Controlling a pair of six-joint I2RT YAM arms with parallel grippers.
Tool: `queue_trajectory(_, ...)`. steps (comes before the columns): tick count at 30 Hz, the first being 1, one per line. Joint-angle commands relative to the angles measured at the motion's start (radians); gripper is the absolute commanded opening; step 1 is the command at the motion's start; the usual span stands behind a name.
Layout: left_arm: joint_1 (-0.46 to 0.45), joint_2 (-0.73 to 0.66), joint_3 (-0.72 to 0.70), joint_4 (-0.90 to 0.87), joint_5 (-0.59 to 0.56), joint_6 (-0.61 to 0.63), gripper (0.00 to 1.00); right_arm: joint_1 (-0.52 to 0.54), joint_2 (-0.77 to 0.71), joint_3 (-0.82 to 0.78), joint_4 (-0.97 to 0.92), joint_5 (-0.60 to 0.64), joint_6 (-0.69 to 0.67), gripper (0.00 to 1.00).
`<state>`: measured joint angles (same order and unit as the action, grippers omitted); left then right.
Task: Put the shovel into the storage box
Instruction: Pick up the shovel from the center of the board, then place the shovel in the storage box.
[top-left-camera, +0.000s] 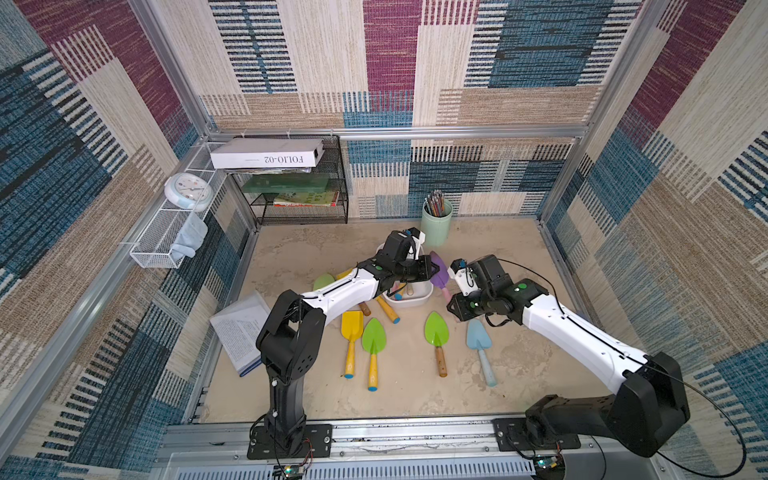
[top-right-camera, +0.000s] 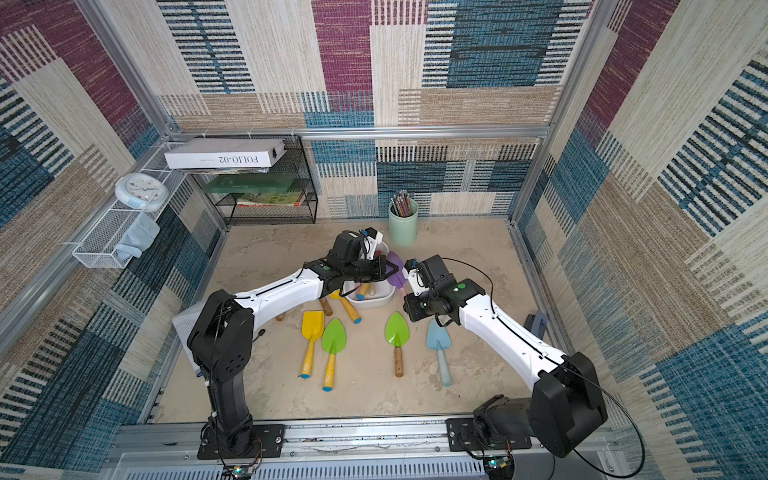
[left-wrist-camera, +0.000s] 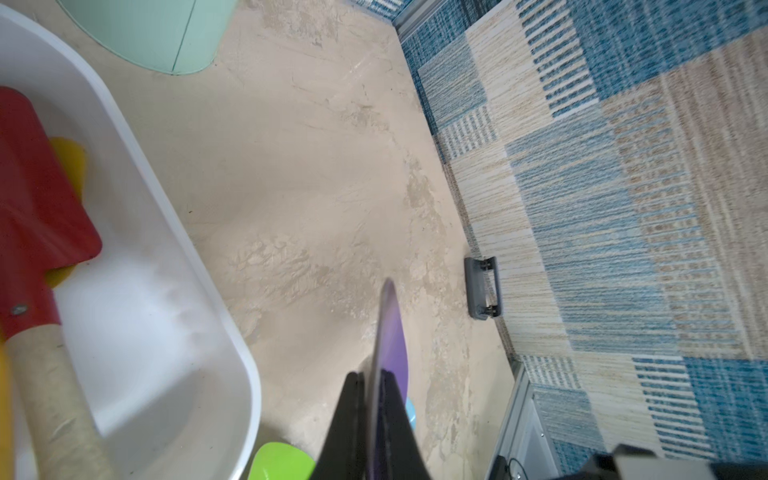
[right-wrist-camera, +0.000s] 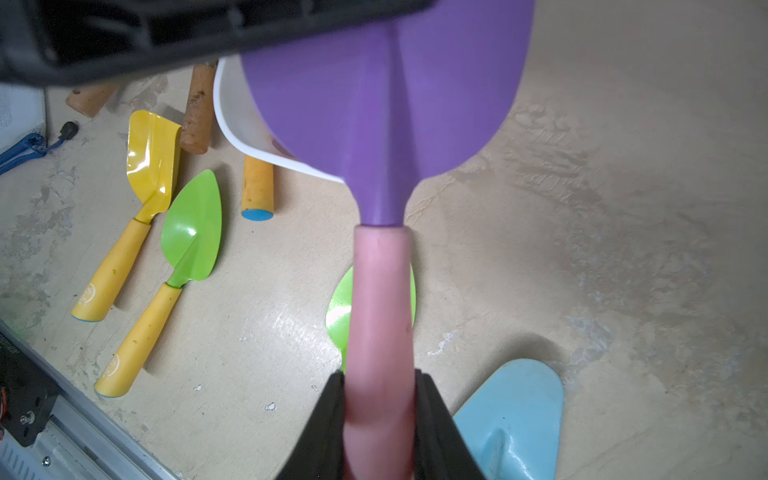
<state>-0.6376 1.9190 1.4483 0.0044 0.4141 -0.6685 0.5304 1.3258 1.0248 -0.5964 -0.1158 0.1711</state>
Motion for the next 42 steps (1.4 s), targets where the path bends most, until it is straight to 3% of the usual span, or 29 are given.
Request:
queue_trajectory(1,0.001,0.000,0.008,-0.013,-0.028,0.020,0.00,0.001,-0.001,0.017,0.038,-0.012,-0.001,0.12)
queue_trajectory(5,0.002,0.011,0.037,-0.059,-0.049,0.053,0.00,0.001,-0.009,0.028,0.034,-0.010,-0.002,0.53)
queue_trajectory(8,0.010,0.022,0.076,-0.113,-0.071,0.088,0.00,0.002,-0.022,0.033,0.027,-0.001,-0.001,0.66)
queue_trajectory(11,0.029,0.039,0.128,-0.165,-0.080,0.118,0.00,0.001,-0.041,0.032,0.019,0.010,0.001,0.72)
queue_trajectory(19,0.131,0.113,0.317,-0.314,-0.047,0.204,0.00,0.000,-0.123,-0.019,0.051,0.040,0.025,0.73)
queue_trajectory(30,0.232,0.285,0.632,-0.533,0.003,0.350,0.00,-0.001,-0.119,-0.041,0.052,0.045,0.029,0.70)
queue_trajectory(42,0.240,0.390,0.705,-0.547,0.035,0.385,0.00,0.000,-0.104,-0.043,0.053,0.045,0.034,0.69)
